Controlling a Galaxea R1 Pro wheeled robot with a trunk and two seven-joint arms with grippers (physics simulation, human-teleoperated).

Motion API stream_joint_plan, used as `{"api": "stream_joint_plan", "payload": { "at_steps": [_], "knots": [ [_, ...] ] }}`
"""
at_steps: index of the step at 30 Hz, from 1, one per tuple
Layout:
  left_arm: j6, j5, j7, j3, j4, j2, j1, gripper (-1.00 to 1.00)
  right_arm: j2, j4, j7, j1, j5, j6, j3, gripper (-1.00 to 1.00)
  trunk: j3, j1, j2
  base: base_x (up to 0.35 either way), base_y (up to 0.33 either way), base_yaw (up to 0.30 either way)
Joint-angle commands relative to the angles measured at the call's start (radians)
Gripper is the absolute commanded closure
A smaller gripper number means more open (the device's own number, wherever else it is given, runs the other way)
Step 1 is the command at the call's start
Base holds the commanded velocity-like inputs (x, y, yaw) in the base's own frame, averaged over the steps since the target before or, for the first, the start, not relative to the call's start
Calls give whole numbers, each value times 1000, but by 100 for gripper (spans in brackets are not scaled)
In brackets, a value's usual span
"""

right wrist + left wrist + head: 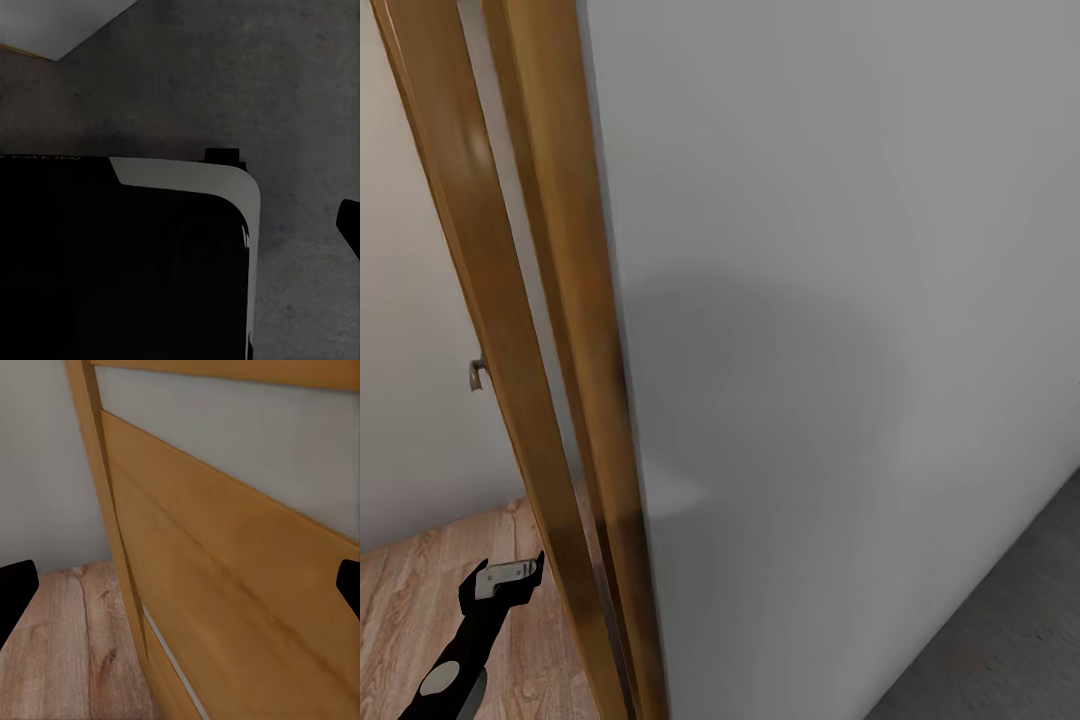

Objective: Move the two storage containers from the living room to the garage. In the garage, place one container on the floor and stack the other container on top of it (either order is fine).

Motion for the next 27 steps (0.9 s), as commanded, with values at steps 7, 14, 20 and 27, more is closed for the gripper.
{"api": "stream_joint_plan", "payload": {
  "at_steps": [7,14,20,27],
  "knots": [
    [-3,2,-7,3,1,-1,-1,-100,0,1,5,-1,0,-3,-5,-100,-1,0,-1,0,0,0],
    [-3,2,-7,3,1,-1,-1,-100,0,1,5,-1,0,-3,-5,-100,-1,0,-1,-1,0,0],
    [-2,2,-7,3,1,0,-1,-100,0,1,5,-1,0,-3,-5,-100,-1,0,-1,-33,0,0],
    [-3,2,-7,3,2,0,-1,-100,0,1,5,-1,0,-3,-5,-100,-1,0,-1,-113,0,0]
  ]
}}
